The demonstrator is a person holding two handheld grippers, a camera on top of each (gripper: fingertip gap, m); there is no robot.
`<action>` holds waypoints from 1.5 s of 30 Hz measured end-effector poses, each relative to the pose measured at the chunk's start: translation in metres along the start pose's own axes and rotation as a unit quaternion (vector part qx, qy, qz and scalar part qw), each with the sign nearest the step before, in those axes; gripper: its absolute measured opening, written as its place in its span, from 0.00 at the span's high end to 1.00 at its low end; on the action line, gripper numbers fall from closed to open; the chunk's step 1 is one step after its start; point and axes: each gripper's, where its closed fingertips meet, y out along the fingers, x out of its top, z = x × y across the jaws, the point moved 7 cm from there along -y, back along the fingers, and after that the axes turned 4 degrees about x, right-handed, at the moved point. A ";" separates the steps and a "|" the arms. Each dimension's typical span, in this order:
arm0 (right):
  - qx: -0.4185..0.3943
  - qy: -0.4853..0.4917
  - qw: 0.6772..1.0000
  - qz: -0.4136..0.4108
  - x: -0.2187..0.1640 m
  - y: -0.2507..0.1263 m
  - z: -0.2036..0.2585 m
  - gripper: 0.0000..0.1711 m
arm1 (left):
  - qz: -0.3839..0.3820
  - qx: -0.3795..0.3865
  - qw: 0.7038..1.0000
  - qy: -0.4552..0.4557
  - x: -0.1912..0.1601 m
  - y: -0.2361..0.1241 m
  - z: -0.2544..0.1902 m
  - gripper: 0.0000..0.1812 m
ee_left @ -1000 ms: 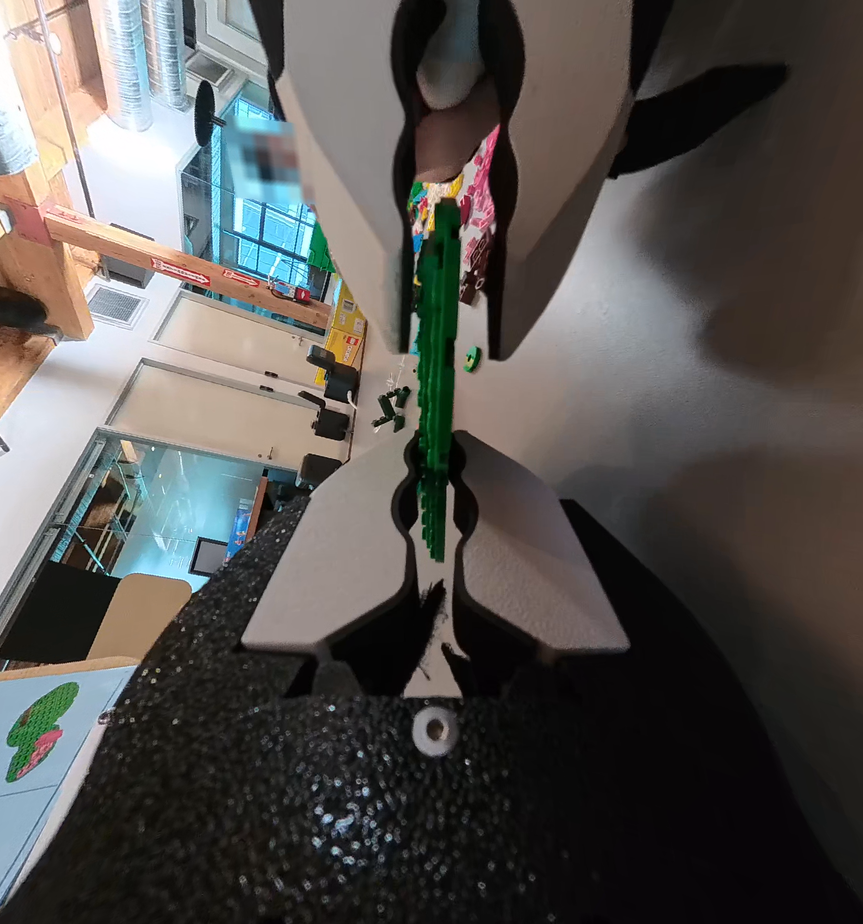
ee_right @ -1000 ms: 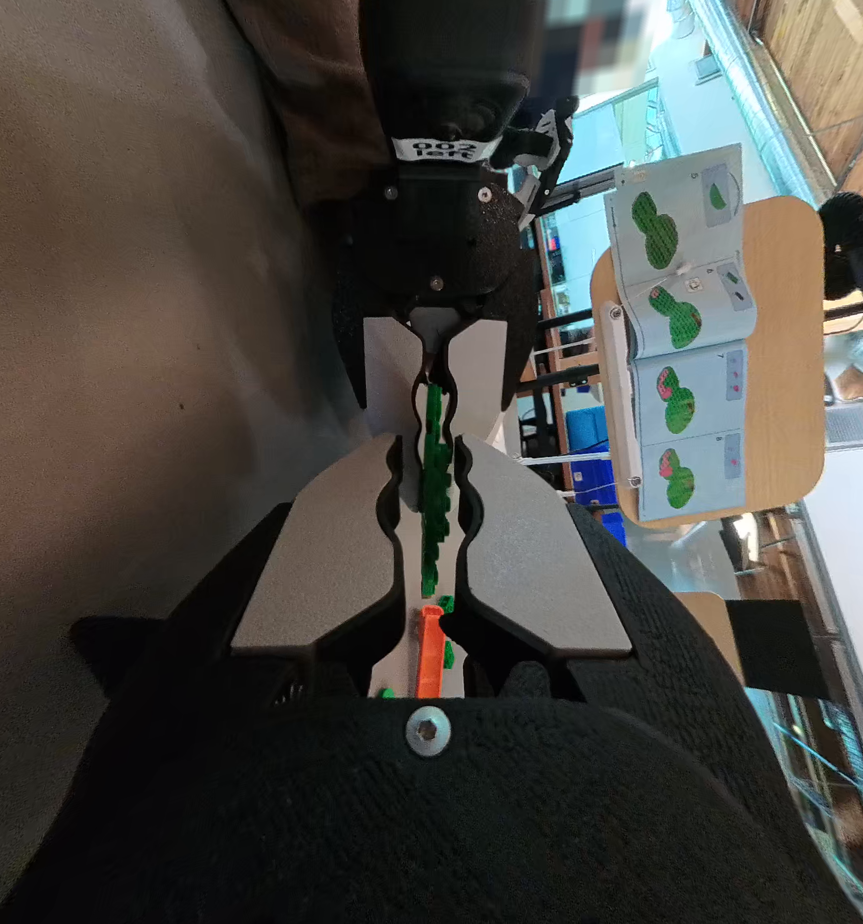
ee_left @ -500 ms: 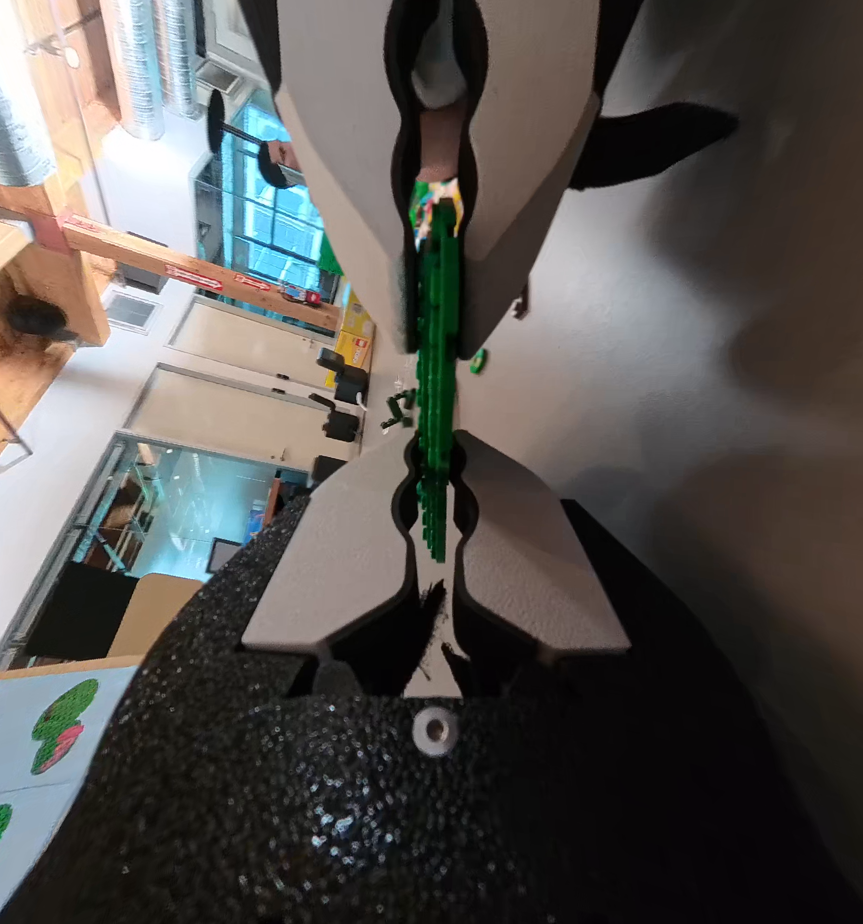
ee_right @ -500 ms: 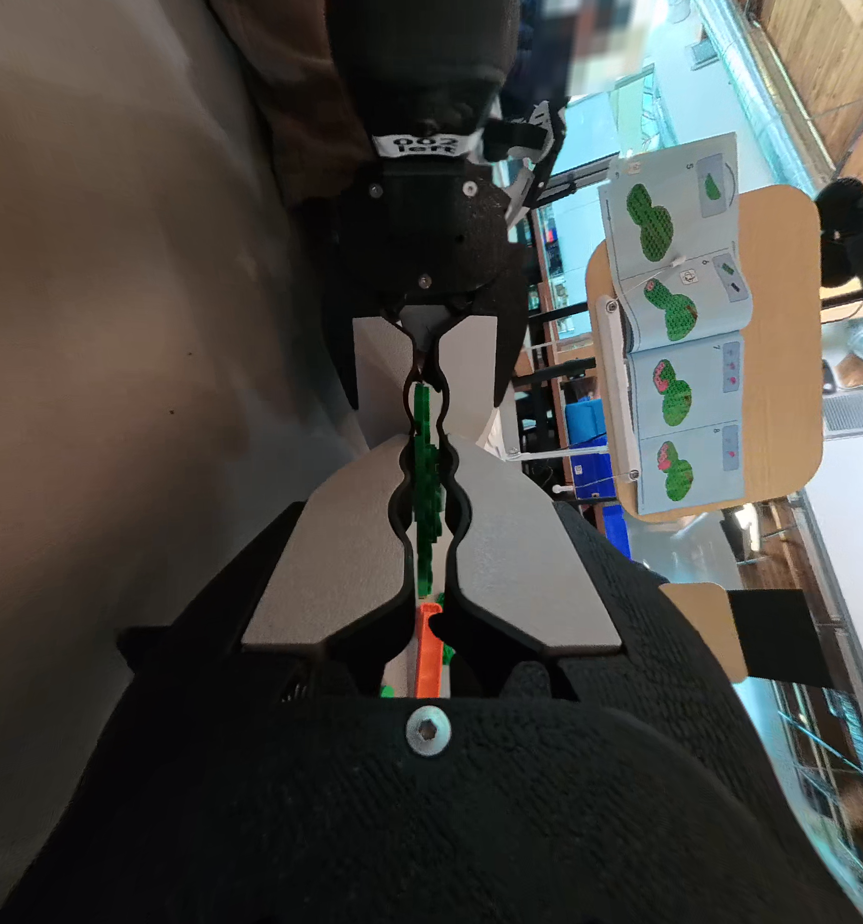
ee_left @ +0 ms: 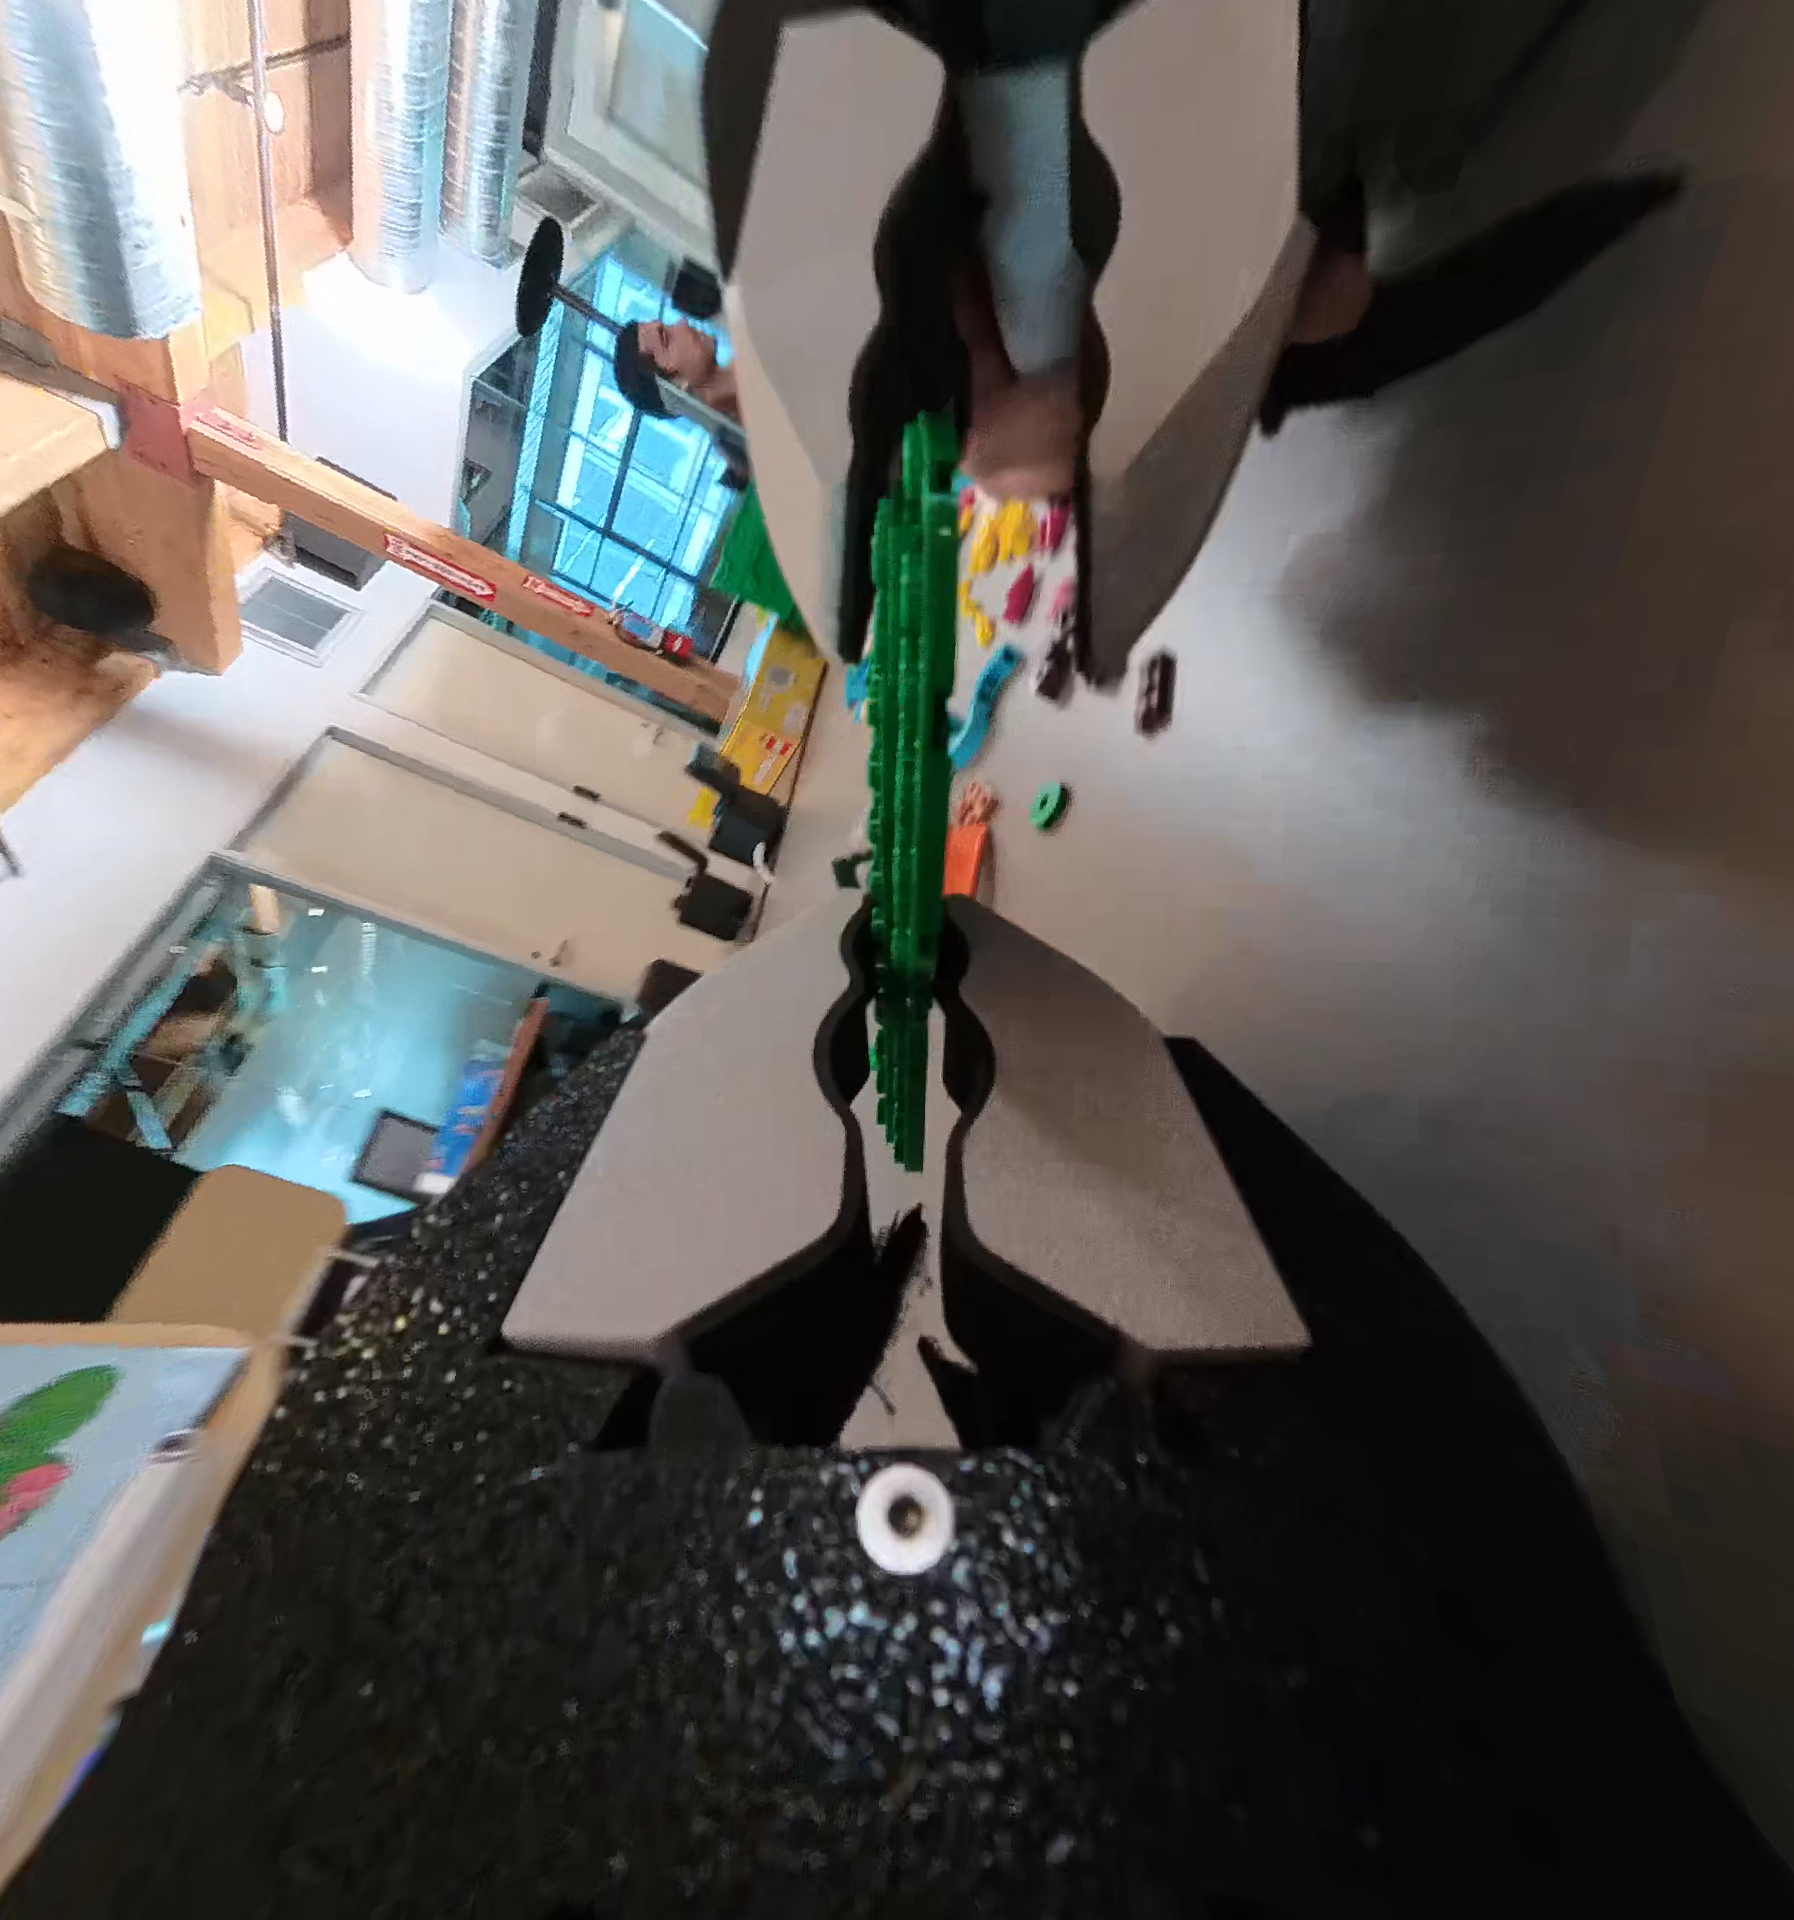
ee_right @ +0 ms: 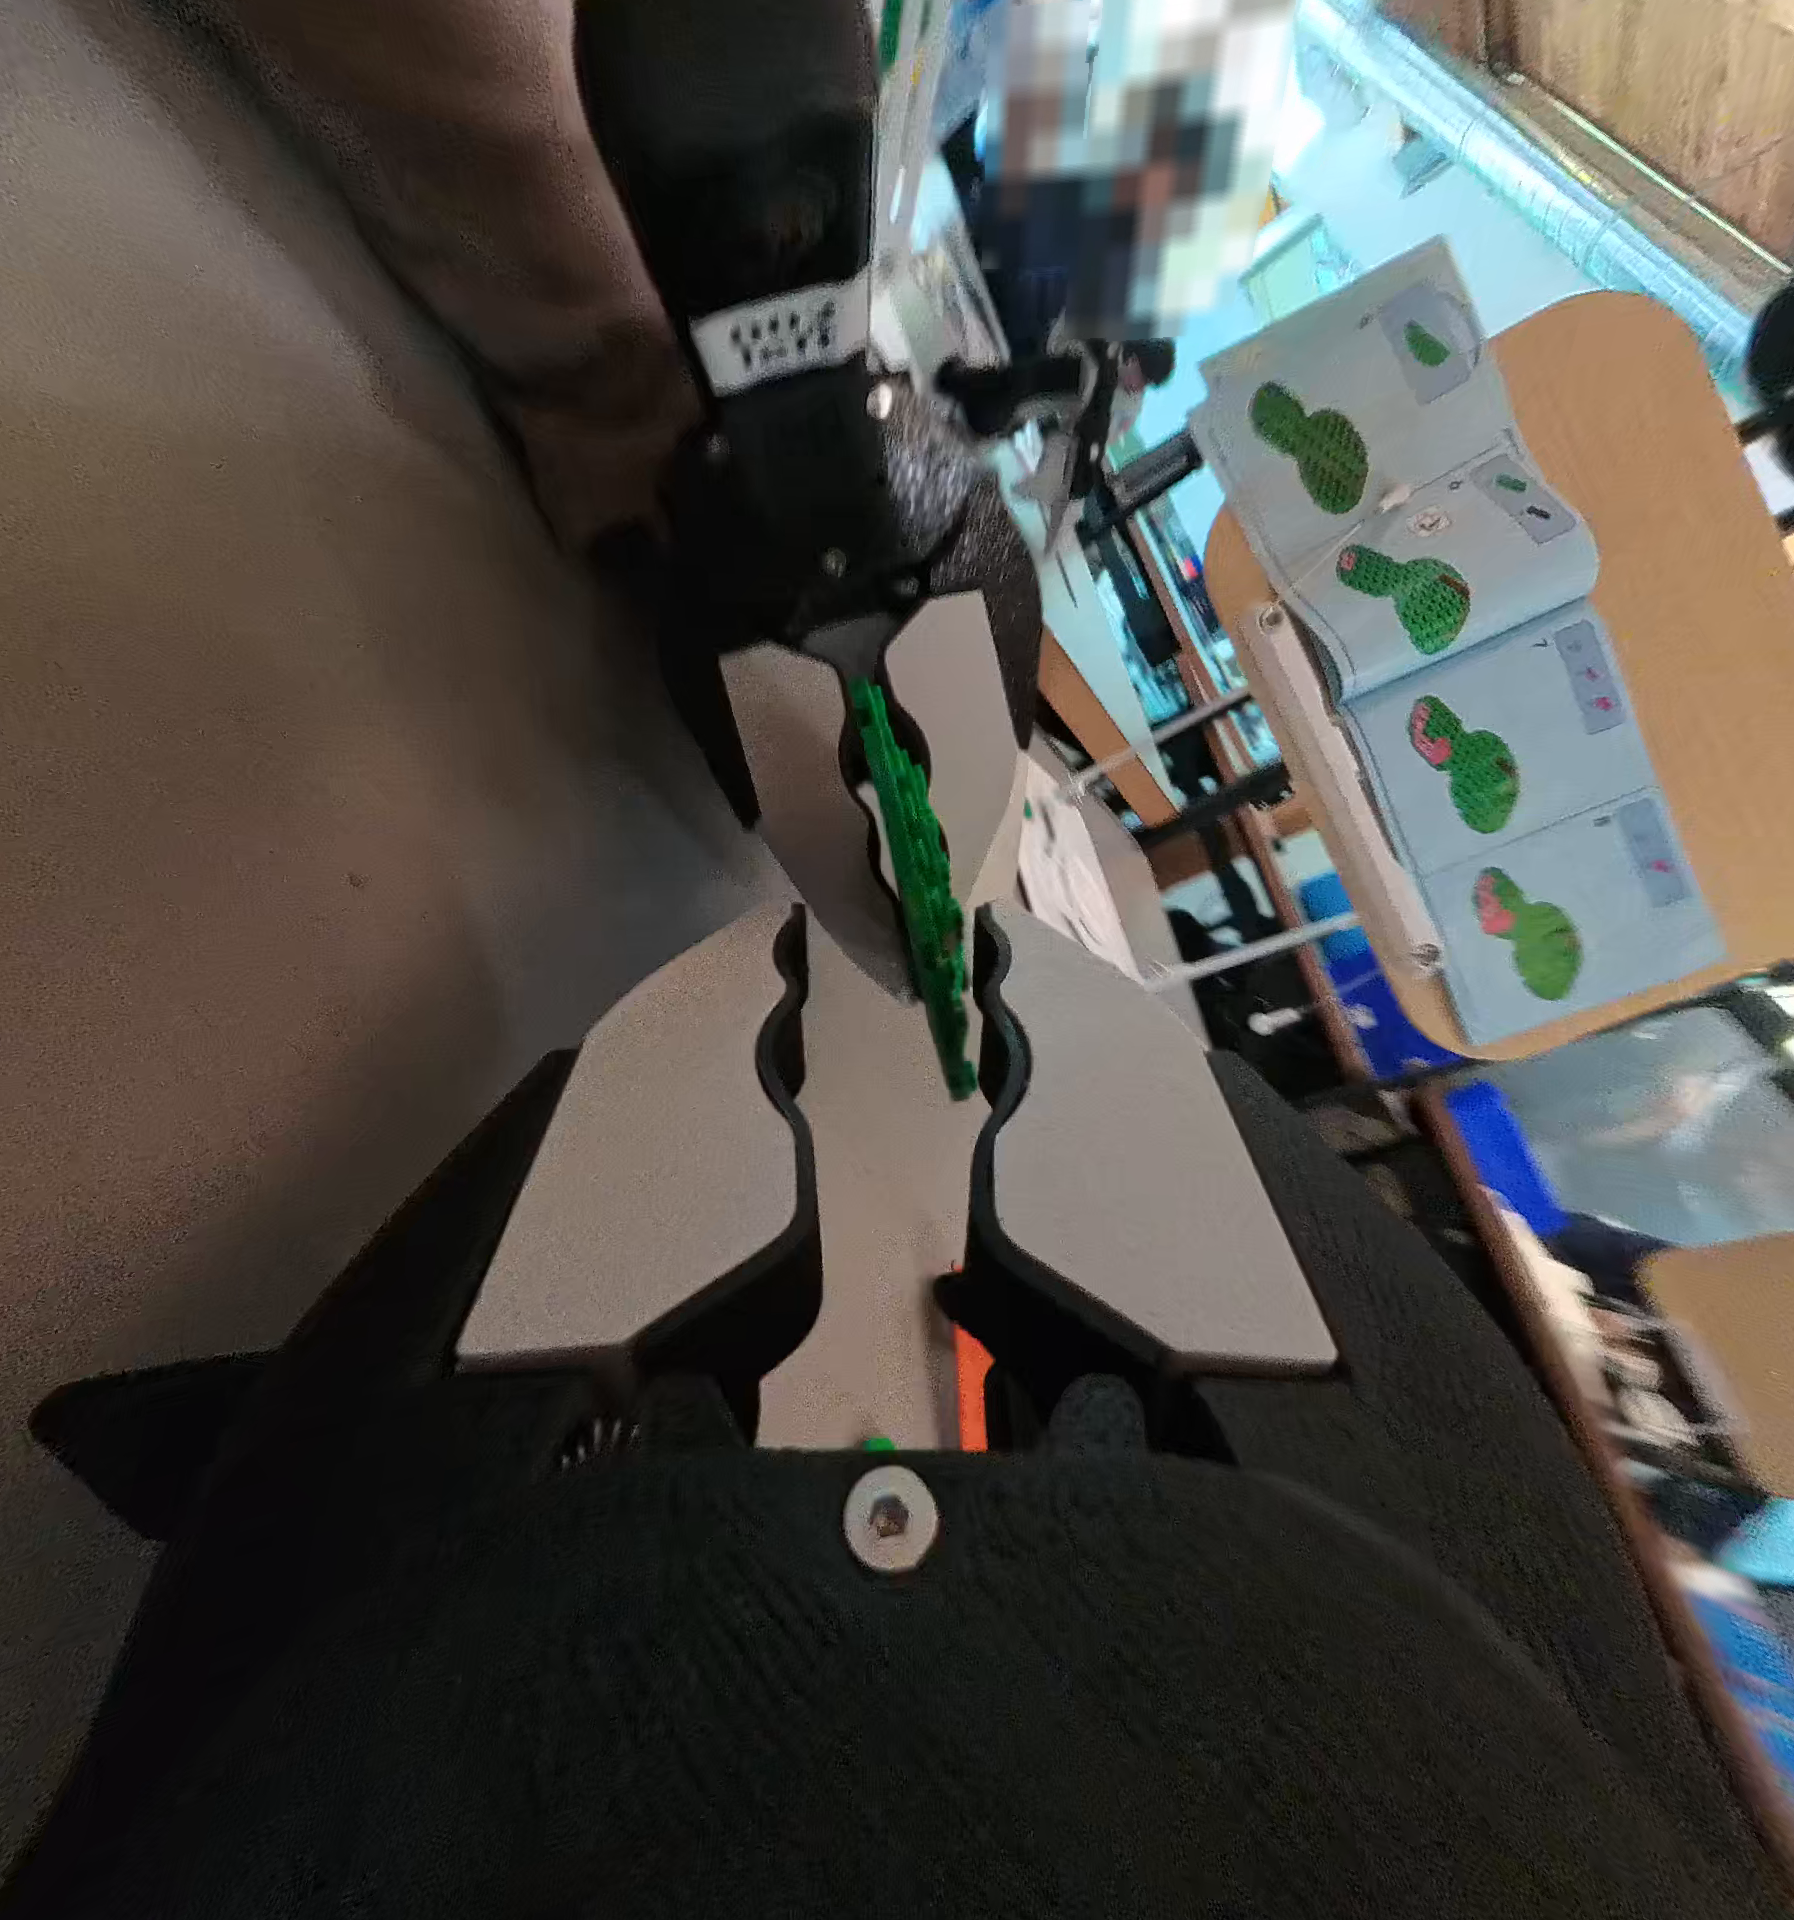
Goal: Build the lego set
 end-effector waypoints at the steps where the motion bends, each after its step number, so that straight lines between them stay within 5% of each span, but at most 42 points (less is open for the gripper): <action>1: 0.008 0.034 0.999 -0.032 0.004 -0.002 -0.003 0.83 | -0.013 -0.005 0.999 -0.031 0.003 -0.001 0.002 0.95; 5: 0.032 0.122 0.983 -0.132 0.014 -0.010 -0.012 0.83 | -0.038 -0.041 0.992 -0.111 0.014 0.001 0.003 0.95; 11: 0.044 0.104 0.983 -0.143 0.017 -0.008 -0.007 0.83 | -0.060 -0.076 0.985 -0.141 0.035 0.006 -0.002 0.95; 17: 0.043 0.080 0.984 -0.152 0.019 -0.005 -0.001 0.96 | -0.071 -0.099 0.982 -0.145 0.043 0.007 -0.010 0.95; 40: 0.048 0.069 0.988 -0.132 0.019 -0.002 0.002 0.96 | -0.075 -0.104 0.980 -0.149 0.039 0.007 -0.013 0.95; 45: -0.007 0.030 0.990 -0.135 0.022 -0.007 -0.004 0.76 | -0.030 -0.010 0.993 -0.117 0.022 0.008 0.000 0.95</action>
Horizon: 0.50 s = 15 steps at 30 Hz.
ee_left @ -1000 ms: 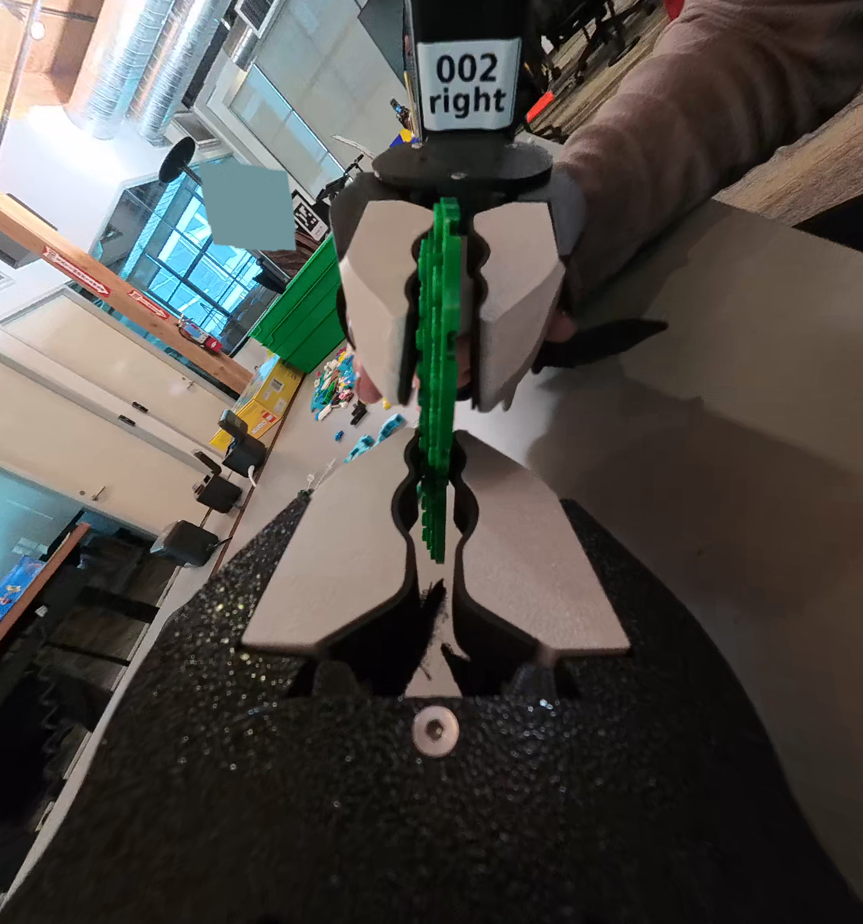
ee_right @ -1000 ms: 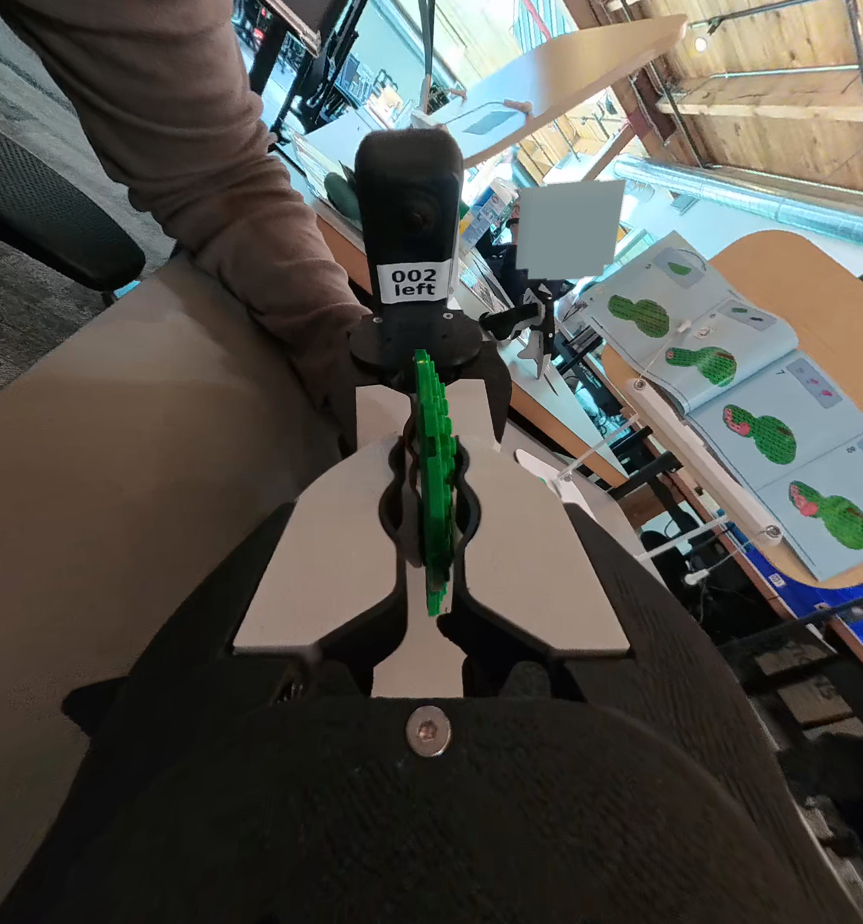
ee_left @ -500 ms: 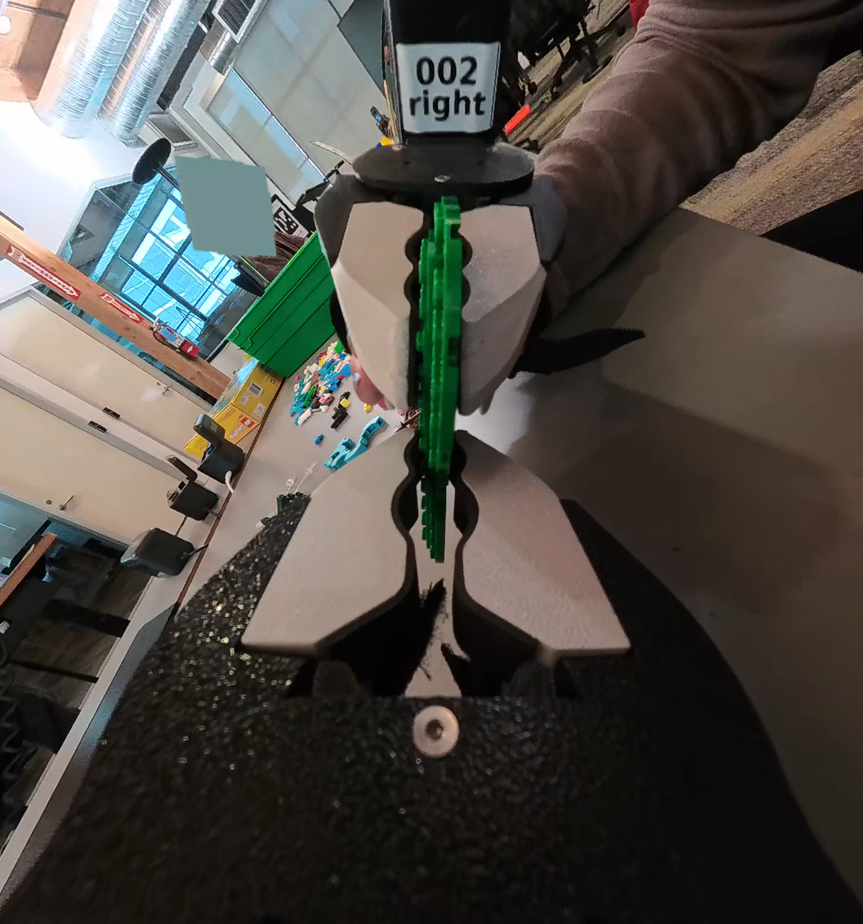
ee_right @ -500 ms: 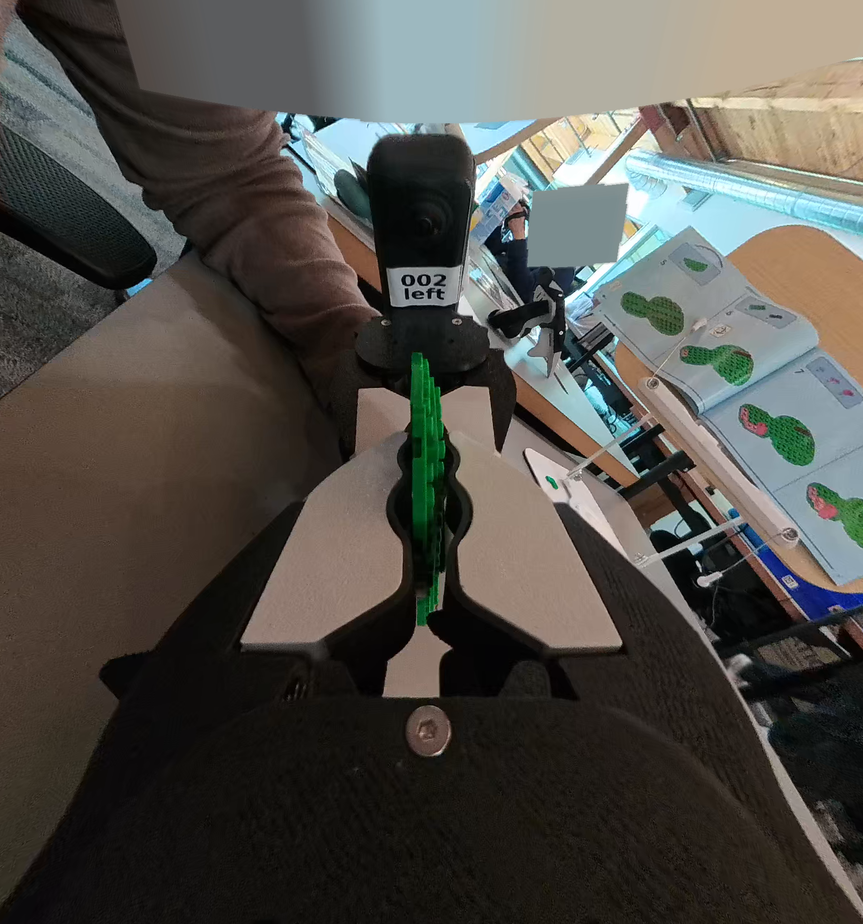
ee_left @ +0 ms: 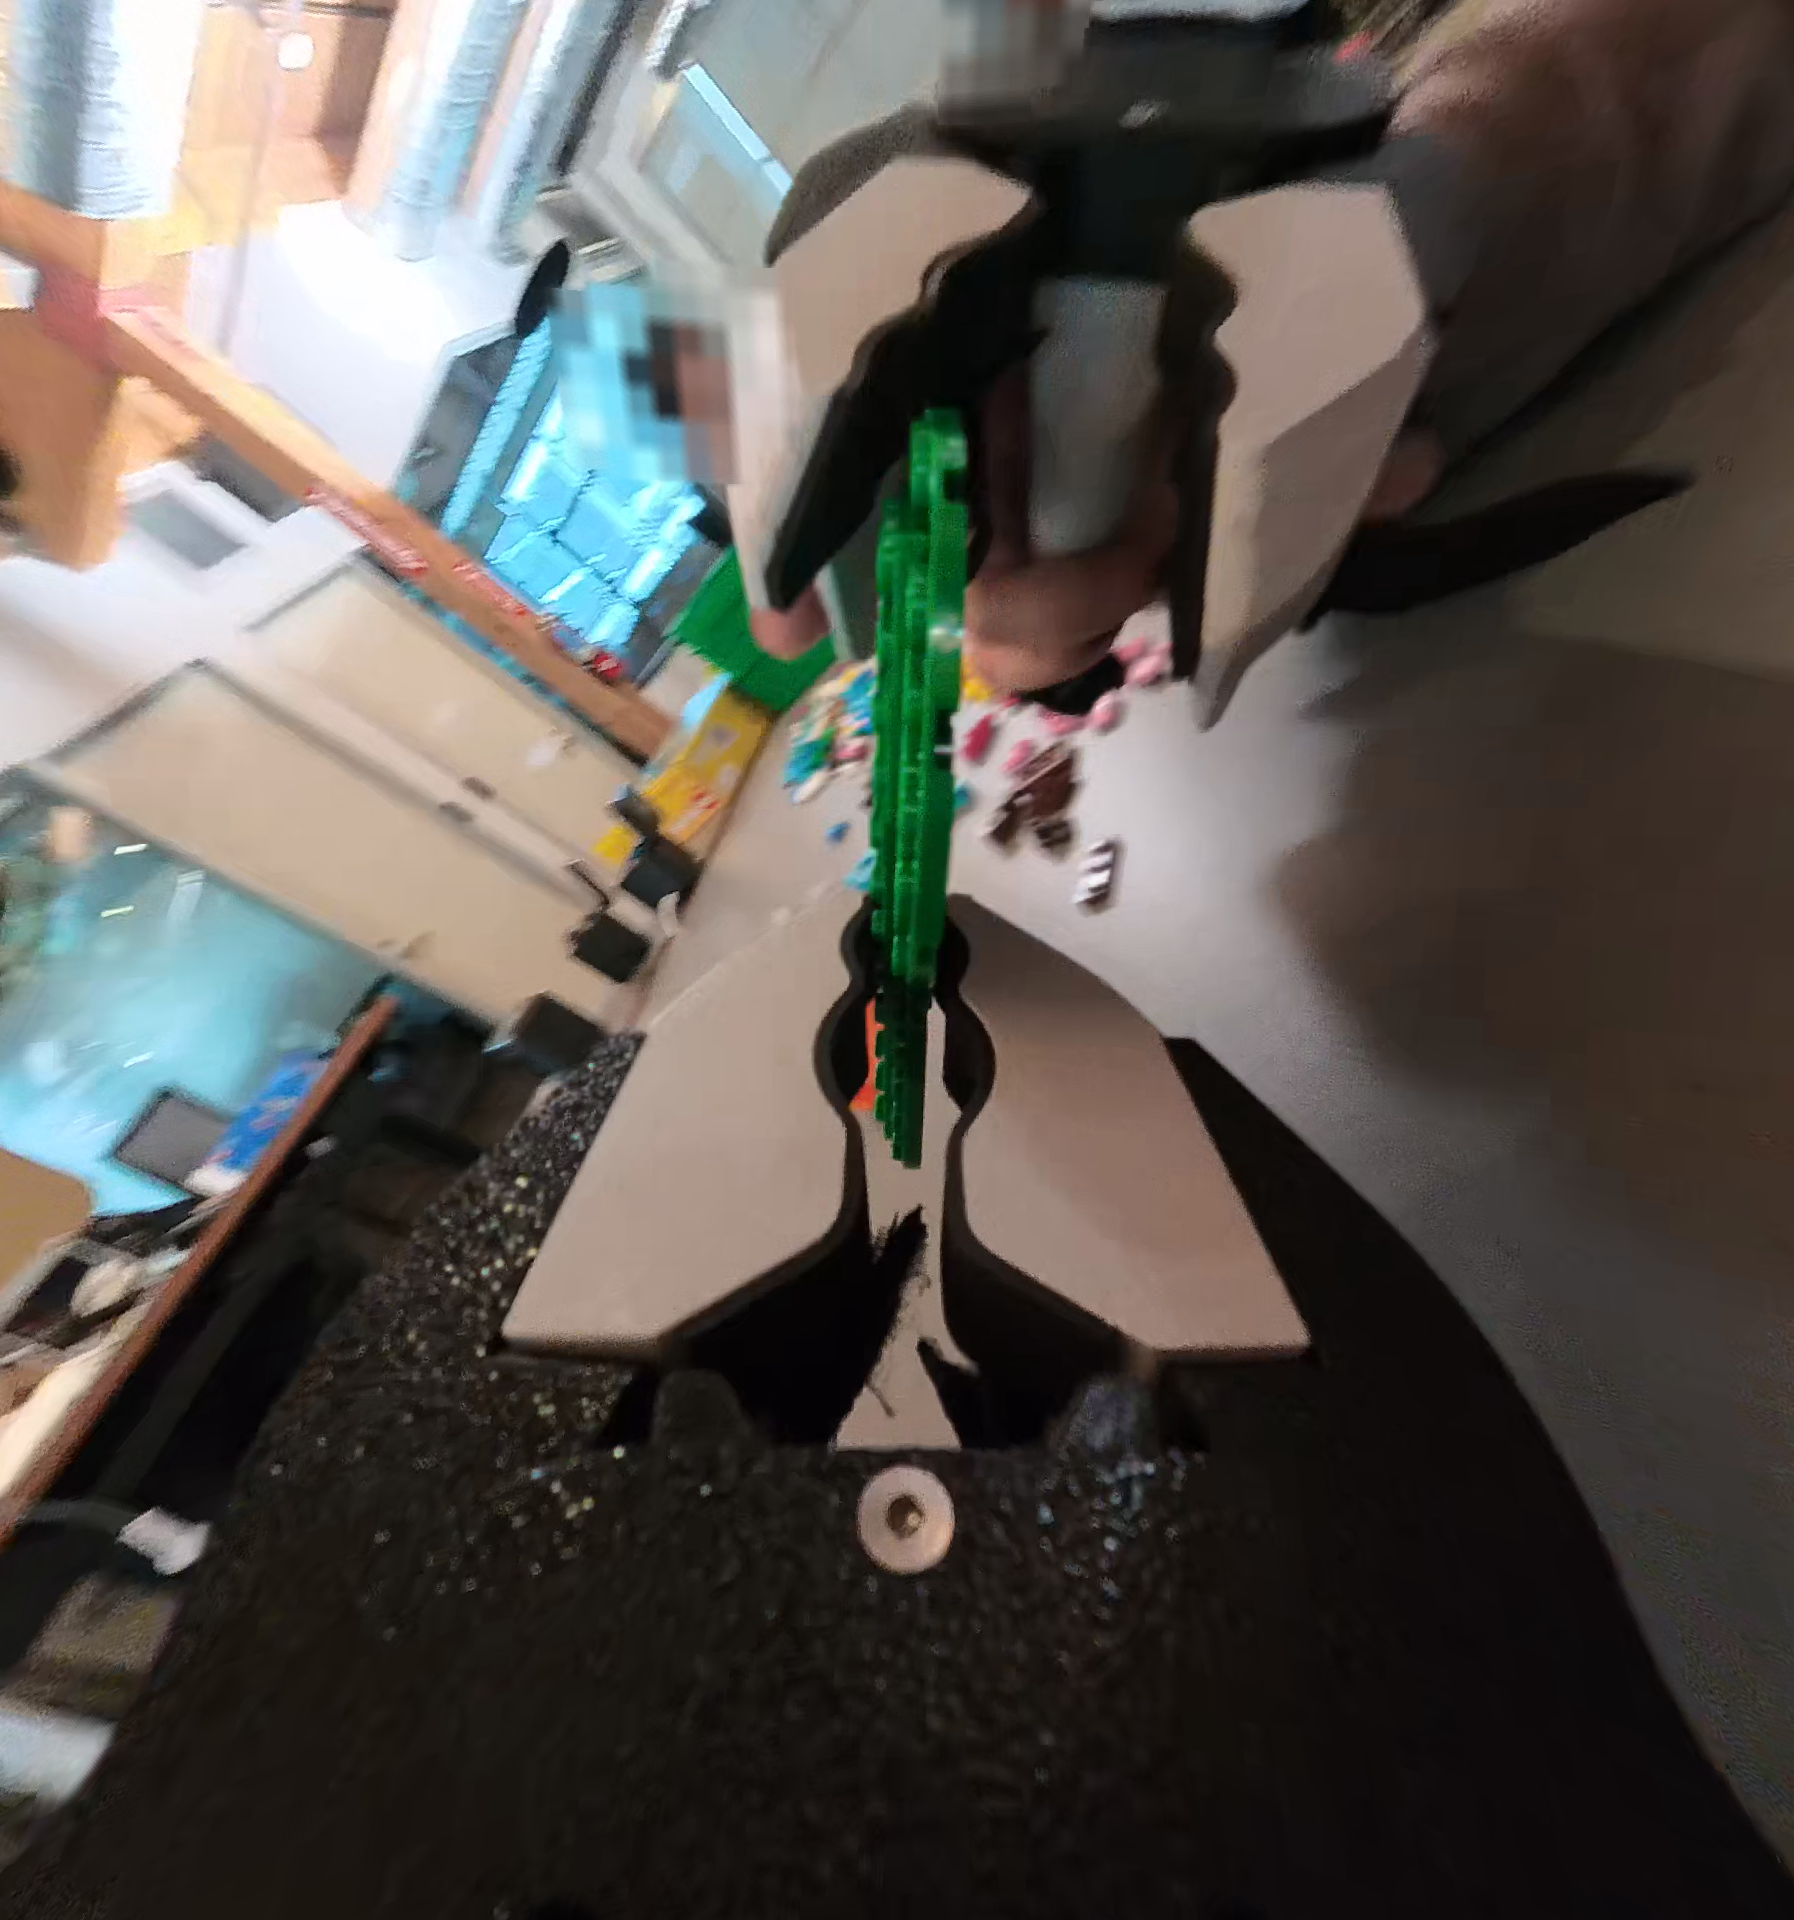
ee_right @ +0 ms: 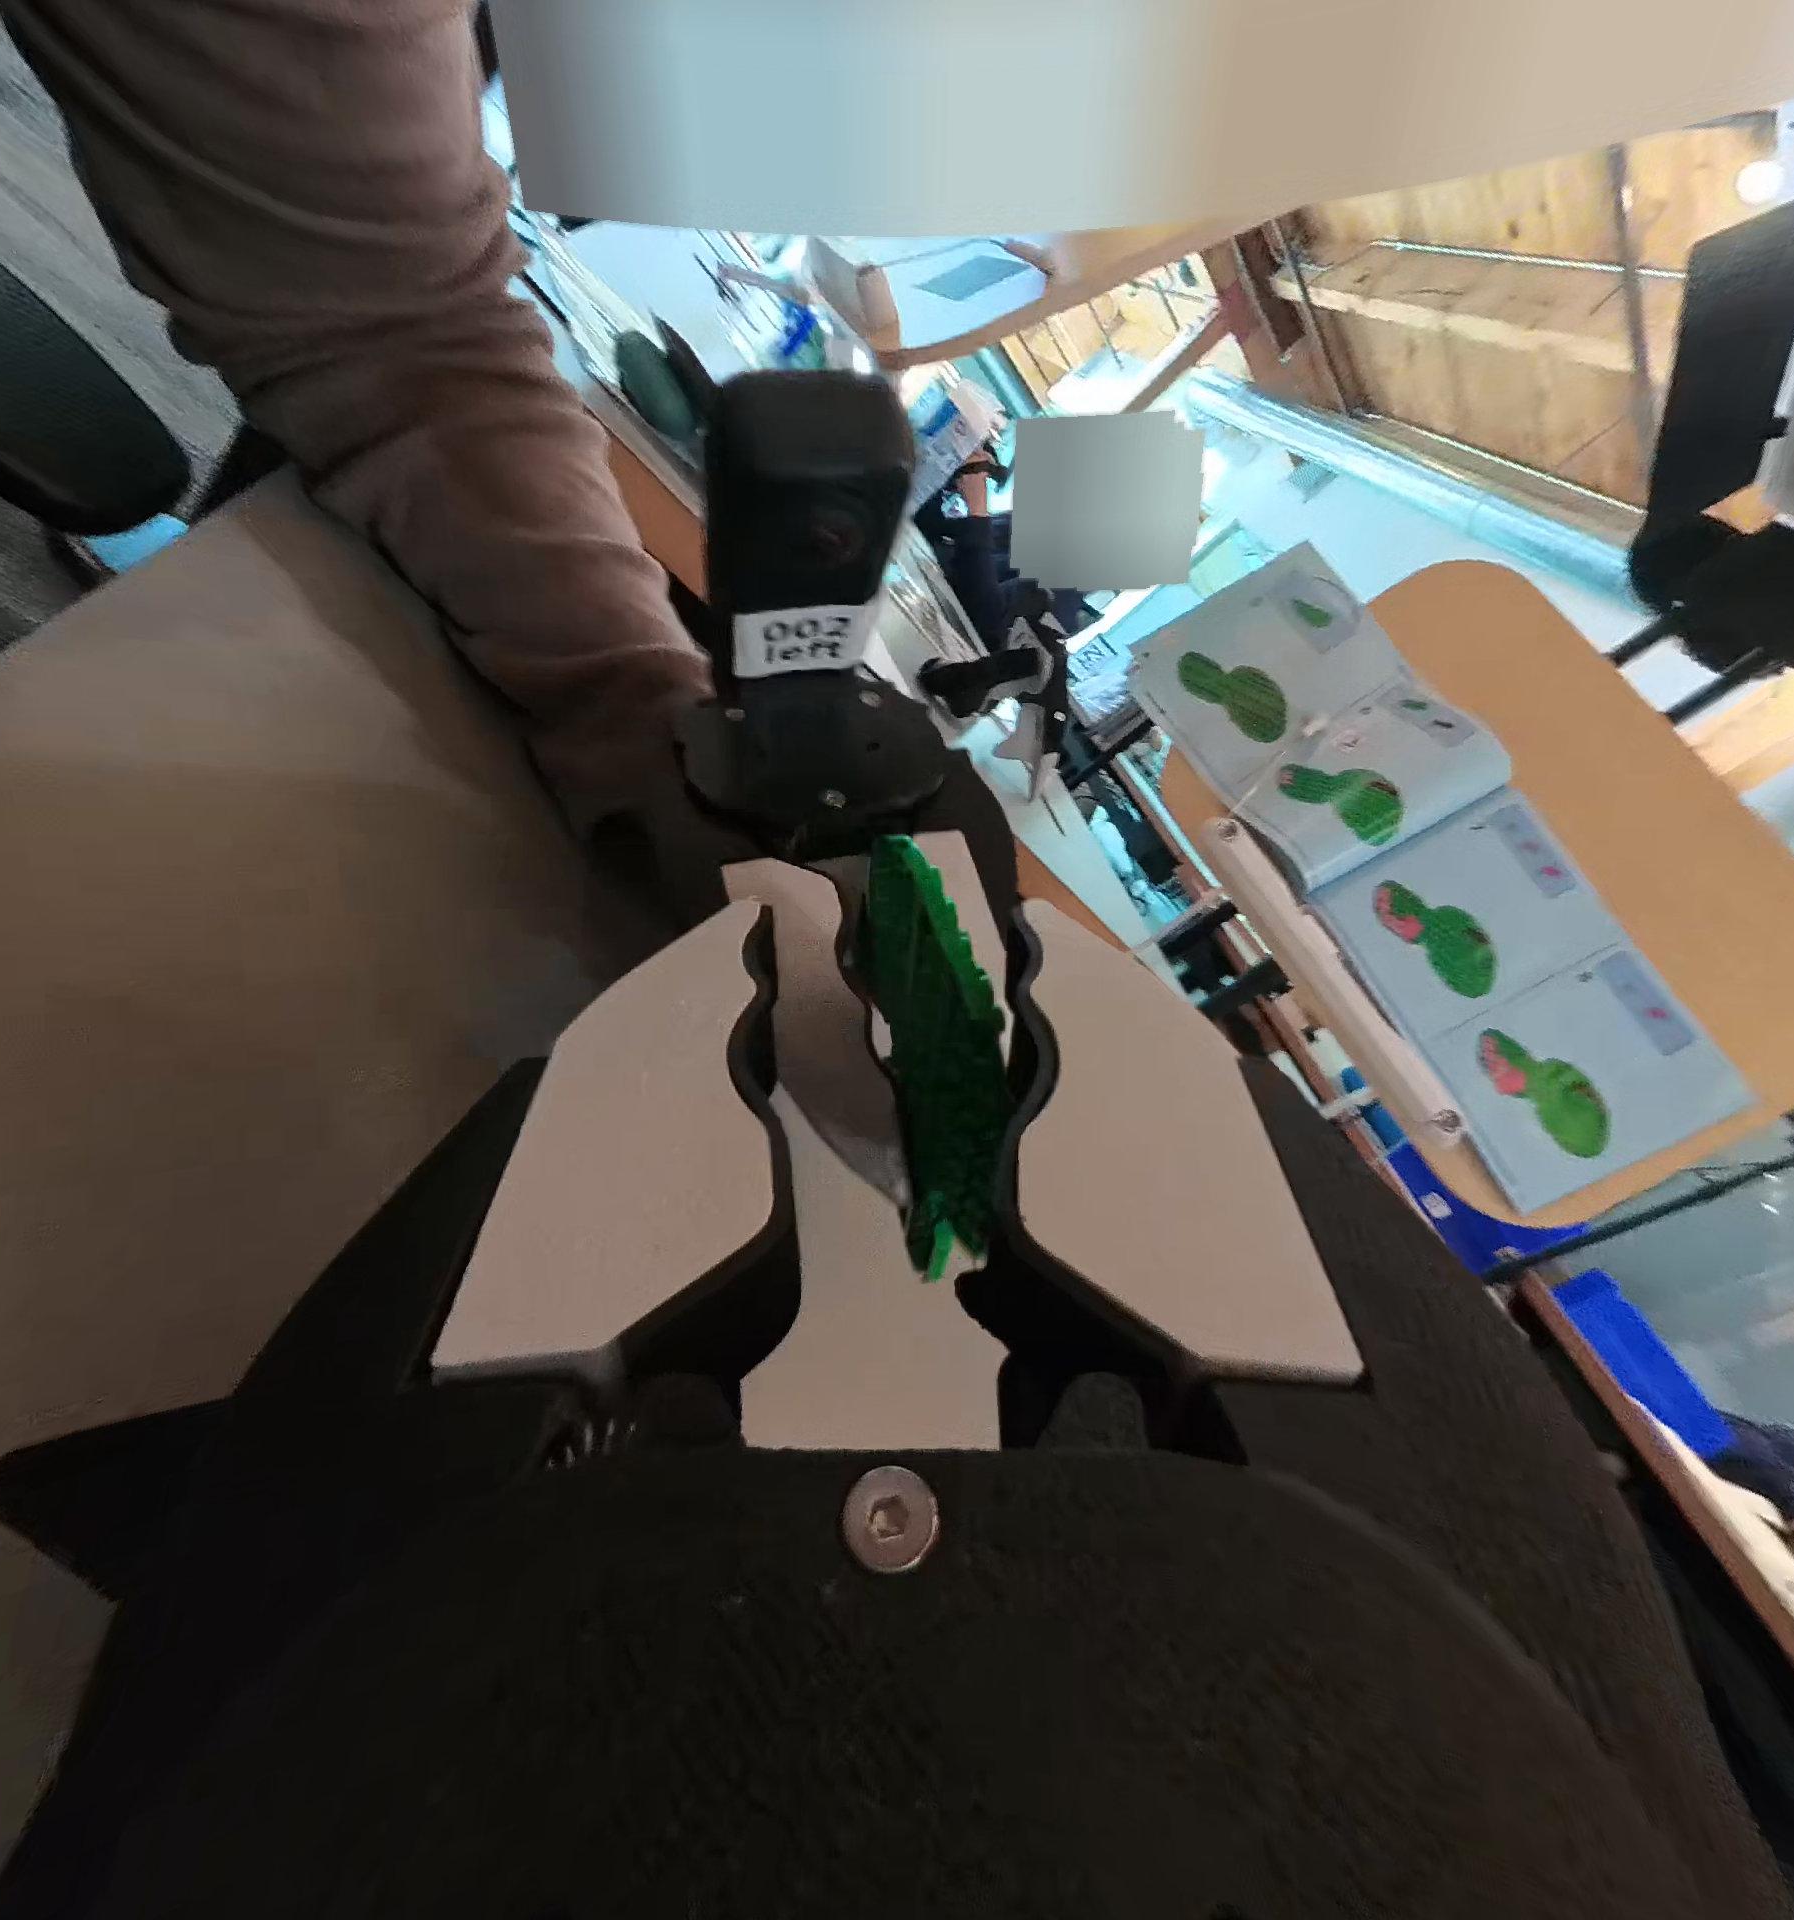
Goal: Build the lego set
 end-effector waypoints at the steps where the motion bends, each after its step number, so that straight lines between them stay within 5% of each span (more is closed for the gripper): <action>1: -0.006 0.001 1.000 0.005 -0.001 -0.002 -0.002 0.76 | 0.014 0.031 0.999 0.017 -0.003 0.000 0.005 0.95; 6: -0.045 0.062 0.997 0.018 -0.014 -0.016 -0.020 0.76 | 0.077 0.105 0.987 0.098 -0.020 -0.005 0.018 0.95; 15: -0.214 0.165 0.962 0.049 -0.040 -0.044 -0.059 0.85 | 0.157 0.166 0.968 0.101 -0.038 -0.008 0.034 0.95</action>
